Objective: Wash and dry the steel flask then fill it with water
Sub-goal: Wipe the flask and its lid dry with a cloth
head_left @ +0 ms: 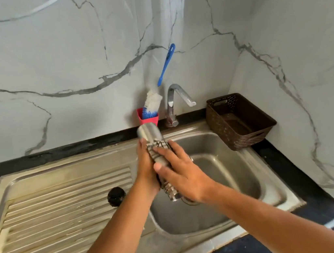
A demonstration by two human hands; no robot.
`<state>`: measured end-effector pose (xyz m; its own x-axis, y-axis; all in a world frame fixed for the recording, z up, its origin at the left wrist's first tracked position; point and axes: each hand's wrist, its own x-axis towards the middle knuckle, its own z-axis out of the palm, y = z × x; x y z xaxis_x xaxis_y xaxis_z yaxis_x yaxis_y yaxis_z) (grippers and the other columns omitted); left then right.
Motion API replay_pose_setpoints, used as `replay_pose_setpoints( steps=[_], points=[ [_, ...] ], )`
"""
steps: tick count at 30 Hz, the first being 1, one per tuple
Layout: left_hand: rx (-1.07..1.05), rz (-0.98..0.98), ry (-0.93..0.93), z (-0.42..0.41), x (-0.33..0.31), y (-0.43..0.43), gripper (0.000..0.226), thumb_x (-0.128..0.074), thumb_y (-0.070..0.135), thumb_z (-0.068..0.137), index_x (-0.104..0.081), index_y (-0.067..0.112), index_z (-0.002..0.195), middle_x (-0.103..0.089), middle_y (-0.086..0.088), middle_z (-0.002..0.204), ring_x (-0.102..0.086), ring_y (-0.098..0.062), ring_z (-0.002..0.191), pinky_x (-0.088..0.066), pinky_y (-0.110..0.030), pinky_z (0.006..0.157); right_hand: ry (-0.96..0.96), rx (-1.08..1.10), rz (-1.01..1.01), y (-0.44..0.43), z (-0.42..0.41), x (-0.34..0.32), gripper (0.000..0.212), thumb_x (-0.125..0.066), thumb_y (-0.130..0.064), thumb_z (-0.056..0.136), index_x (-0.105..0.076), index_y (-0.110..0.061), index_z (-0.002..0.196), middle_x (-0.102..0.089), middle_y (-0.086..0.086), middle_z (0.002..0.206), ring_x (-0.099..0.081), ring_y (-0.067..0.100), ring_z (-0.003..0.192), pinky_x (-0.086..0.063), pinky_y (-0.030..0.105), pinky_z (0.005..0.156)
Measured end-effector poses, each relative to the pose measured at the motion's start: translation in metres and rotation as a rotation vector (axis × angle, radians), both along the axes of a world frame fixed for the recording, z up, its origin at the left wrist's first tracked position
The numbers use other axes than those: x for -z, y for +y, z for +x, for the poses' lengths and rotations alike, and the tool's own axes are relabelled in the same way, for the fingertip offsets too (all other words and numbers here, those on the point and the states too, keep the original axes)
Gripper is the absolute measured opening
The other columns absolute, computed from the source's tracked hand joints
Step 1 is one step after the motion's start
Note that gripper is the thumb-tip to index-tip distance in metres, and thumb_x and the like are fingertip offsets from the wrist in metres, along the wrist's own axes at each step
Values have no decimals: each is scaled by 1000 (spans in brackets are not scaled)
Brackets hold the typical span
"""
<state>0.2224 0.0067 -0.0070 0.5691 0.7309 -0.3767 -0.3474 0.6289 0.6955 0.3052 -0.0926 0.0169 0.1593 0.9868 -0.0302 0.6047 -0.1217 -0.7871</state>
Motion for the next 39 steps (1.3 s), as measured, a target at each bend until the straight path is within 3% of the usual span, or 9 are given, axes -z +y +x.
replay_pose_setpoints(
  steps=[7,10,12,17,22,26,30,34,39],
  points=[
    [234,-82,-94,25,10,-26,62,-45,61,103,-60,17,144,-68,-14,137,-67,-28,124,-55,-40,99,316,310,-81,42,45,-6,58,-48,-45,107,-28,-43,162,-25,0,166,-33,26,150,-29,44,124],
    [75,-173,-112,17,31,7,75,-44,66,101,-54,7,147,-67,-21,130,-69,-35,112,-58,-46,90,413,192,-83,4,18,1,57,-48,-35,110,-27,-40,163,-22,-9,163,-39,16,140,-45,17,101],
    [17,-228,-107,14,46,24,79,-45,67,99,-51,5,148,-64,-26,129,-68,-37,109,-60,-48,86,300,73,-106,-9,5,9,56,-50,-36,109,-31,-44,161,-15,-18,165,-29,11,144,-34,14,105],
    [193,-228,-130,26,27,-14,65,-48,61,104,-57,13,148,-63,-17,142,-62,-31,130,-49,-42,107,188,269,-64,38,39,-1,60,-47,-51,99,-40,-41,157,-11,-1,173,-15,24,158,-16,44,129],
    [197,-219,-80,28,20,-2,52,-49,50,106,-67,9,133,-73,-17,122,-75,-30,99,-62,-40,84,416,287,-90,28,46,-2,55,-46,-37,110,-30,-42,162,-17,-6,168,-31,25,150,-30,43,123],
    [126,-274,13,17,35,18,59,-40,55,106,-67,6,127,-76,-16,104,-75,-31,93,-64,-39,78,357,116,-102,-2,11,13,53,-47,-39,109,-32,-46,159,-5,-21,166,-14,6,148,-21,8,112],
    [239,-211,-35,23,11,-15,56,-51,57,104,-67,12,134,-73,-17,122,-76,-29,98,-64,-39,82,179,309,-66,41,48,7,56,-43,-56,105,-39,-41,158,-9,-2,174,-9,25,159,-13,46,129],
    [248,-203,-23,31,11,-9,53,-61,45,102,-62,8,140,-69,-19,132,-69,-37,116,-56,-47,97,402,386,-62,41,63,-2,54,-43,-43,109,-30,-41,162,-15,-2,170,-26,25,153,-27,41,123],
    [188,-281,16,22,28,15,60,-44,52,104,-67,4,134,-75,-18,99,-76,-34,86,-65,-41,74,260,155,-98,-3,5,18,57,-44,-46,107,-28,-45,162,3,-10,173,-4,18,158,-14,27,123]
  ],
)
